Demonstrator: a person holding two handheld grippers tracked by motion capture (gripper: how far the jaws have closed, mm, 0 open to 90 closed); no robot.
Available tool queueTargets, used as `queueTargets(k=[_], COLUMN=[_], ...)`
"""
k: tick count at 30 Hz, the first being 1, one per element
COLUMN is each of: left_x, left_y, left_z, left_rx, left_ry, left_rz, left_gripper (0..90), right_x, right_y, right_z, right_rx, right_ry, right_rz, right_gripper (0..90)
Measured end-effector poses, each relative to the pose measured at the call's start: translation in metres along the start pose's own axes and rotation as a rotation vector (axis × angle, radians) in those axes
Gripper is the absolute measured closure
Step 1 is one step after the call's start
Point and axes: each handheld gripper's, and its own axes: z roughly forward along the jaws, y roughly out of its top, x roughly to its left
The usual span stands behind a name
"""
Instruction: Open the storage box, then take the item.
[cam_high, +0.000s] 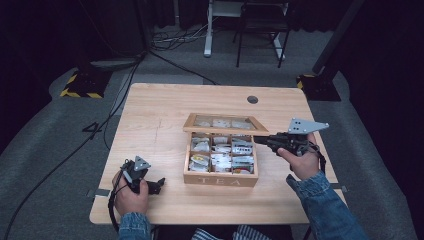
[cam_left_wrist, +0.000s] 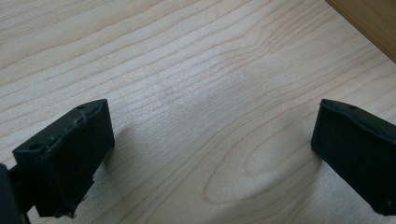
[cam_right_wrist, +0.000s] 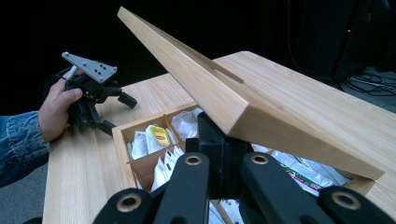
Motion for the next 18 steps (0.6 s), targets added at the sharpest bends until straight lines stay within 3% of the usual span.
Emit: queueTargets(k=[18], left_x=[0.0004], left_y=[0.0012], left_z=[0.0012], left_rx=[-0.003], left_ry=[-0.002], left_rz=[0.004], left_gripper=[0.0], right_x=[-0.0001], right_y=[0.0001], right_z=[0.0013], right_rx=[-0.005], right_ry=[0.002], right_rz=[-0.002], right_gripper=[90.0])
